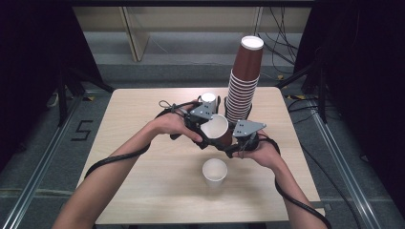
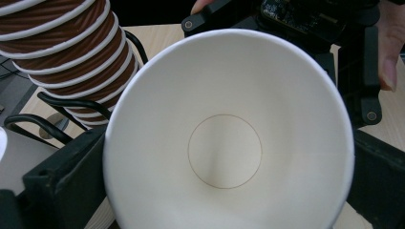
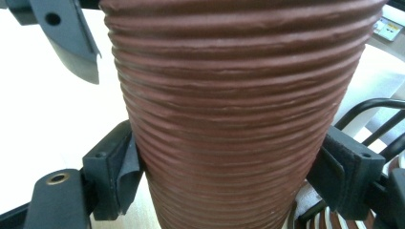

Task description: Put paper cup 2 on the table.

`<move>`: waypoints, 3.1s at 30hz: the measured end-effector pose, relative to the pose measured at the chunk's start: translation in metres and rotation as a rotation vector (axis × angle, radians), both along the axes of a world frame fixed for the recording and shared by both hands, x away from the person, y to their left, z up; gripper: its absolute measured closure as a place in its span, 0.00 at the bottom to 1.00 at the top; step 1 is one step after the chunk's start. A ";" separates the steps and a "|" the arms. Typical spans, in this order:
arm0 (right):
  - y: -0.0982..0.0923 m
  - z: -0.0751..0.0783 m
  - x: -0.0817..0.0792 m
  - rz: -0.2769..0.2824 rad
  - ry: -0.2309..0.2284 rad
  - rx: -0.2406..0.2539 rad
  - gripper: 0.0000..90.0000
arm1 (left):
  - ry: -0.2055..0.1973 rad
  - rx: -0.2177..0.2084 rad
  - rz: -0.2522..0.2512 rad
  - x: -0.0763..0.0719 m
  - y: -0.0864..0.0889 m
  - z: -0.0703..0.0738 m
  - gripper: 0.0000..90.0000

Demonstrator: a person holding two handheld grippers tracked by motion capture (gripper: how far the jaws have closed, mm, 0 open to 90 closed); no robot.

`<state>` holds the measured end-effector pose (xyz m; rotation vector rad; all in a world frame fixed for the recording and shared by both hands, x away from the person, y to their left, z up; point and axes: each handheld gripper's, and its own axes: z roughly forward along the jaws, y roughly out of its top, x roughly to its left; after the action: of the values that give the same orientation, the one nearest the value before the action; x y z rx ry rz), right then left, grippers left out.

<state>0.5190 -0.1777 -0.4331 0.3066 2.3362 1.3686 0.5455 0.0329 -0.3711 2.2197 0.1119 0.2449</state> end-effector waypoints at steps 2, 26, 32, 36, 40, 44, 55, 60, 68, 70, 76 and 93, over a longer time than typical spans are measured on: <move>0.000 0.000 0.000 0.002 -0.002 0.000 0.23 | 0.002 -0.002 -0.004 0.000 0.000 0.000 0.00; 0.007 0.001 0.000 0.015 0.013 -0.018 0.22 | -0.040 0.015 -0.035 -0.001 0.005 0.003 0.11; 0.008 0.001 -0.001 0.012 0.011 -0.030 0.22 | -0.057 0.066 -0.047 -0.002 0.002 0.006 0.12; 0.008 0.000 0.000 0.008 0.005 -0.037 0.18 | -0.081 0.115 -0.057 -0.004 0.000 0.009 0.12; 0.008 -0.002 -0.001 -0.004 0.033 -0.046 0.16 | -0.088 0.137 -0.051 -0.005 -0.001 0.012 0.12; 0.003 -0.002 -0.004 -0.029 0.045 -0.048 0.15 | -0.092 0.162 -0.040 -0.003 0.001 0.014 0.11; -0.013 0.002 -0.001 -0.060 0.024 -0.038 0.15 | -0.086 0.227 0.000 -0.002 0.006 0.015 0.11; -0.016 0.001 -0.002 -0.068 0.035 -0.031 0.15 | -0.097 0.275 0.004 -0.001 0.006 0.014 0.11; -0.012 0.001 -0.001 -0.068 0.038 -0.010 0.15 | -0.101 0.289 0.002 -0.002 0.005 0.015 0.11; -0.009 0.001 -0.002 -0.074 0.054 -0.007 0.15 | -0.106 0.298 -0.001 -0.002 0.004 0.015 0.11; 0.002 0.000 0.001 -0.032 0.029 -0.017 0.15 | -0.101 0.297 -0.011 -0.002 0.002 0.016 0.11; 0.022 -0.002 0.005 0.046 0.018 0.009 0.18 | -0.092 0.268 -0.049 -0.005 -0.004 0.015 0.11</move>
<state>0.5238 -0.1557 -0.4349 0.2704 2.3660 1.4039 0.5405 0.0289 -0.3560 2.4688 -0.0276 0.3511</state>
